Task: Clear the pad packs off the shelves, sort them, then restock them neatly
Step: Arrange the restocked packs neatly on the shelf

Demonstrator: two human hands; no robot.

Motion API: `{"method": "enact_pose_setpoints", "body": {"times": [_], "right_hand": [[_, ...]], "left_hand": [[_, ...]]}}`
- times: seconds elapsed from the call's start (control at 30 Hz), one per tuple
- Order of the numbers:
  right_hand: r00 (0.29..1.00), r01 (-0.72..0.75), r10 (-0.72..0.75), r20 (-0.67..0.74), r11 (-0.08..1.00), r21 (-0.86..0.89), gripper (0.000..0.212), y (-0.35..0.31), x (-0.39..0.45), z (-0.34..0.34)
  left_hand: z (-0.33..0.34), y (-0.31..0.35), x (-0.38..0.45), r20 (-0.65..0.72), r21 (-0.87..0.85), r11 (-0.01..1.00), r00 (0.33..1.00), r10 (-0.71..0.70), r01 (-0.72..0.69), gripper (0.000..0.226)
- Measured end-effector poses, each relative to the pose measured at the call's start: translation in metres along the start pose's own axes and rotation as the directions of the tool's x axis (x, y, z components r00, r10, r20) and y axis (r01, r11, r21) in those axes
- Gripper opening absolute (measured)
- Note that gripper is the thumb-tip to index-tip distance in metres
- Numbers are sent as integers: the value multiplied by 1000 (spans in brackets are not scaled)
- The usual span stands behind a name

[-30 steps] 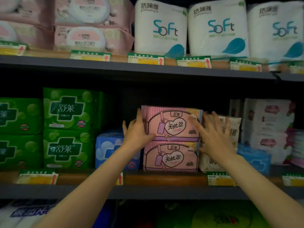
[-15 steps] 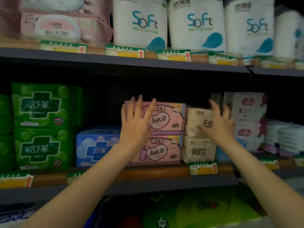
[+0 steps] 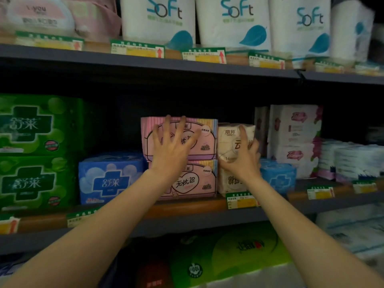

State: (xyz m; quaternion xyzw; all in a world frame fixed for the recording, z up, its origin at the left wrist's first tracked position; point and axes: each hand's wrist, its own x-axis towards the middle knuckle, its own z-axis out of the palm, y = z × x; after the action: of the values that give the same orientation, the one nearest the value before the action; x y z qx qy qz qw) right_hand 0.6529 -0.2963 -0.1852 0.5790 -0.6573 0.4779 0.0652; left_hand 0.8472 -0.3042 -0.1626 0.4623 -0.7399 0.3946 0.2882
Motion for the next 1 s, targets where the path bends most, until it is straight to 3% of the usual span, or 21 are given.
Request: {"method": "enact_pose_setpoints", "body": {"times": [0.17,0.27,0.43,0.57,0.7,0.8,0.87,0.93,1.0], "right_hand": [[998,-25,21,59,997,68,111,2,7,-8],[997,-51,43,69,992,115,115,10,7,-15],[995,-89,88,50,996,16,116,5,4,-16],[997,-48,52,62,997,-65,115,-3,0,-17],[998,-36,41,49,995,-96,113,-3,-1,-21],[983,148,-165,-75,970,-191,109,-11,-3,-25],[911,360,-400,-96,888,-287,107,-22,-1,-23],[831,501,-555,-24,767,-401,112,-39,2,-18],[807,556,-583,93,697,-454,113,-53,2,-14]], "left_hand": [[-7,-6,-1,0,-120,993,1000,-2,2,85],[-9,-21,-2,-105,-261,965,993,-49,20,80],[-14,-24,-11,-44,-206,959,978,-206,193,78],[-6,-19,-5,-67,-128,977,982,-179,169,84],[-5,-19,-3,-80,-164,977,985,-154,139,88],[-1,-21,-12,-107,-221,969,985,-136,110,94],[5,-17,-30,-83,-230,968,989,-119,97,96],[7,-8,-51,-13,-233,969,997,-81,76,95],[2,-1,-63,74,-265,962,996,-55,73,87]]}}
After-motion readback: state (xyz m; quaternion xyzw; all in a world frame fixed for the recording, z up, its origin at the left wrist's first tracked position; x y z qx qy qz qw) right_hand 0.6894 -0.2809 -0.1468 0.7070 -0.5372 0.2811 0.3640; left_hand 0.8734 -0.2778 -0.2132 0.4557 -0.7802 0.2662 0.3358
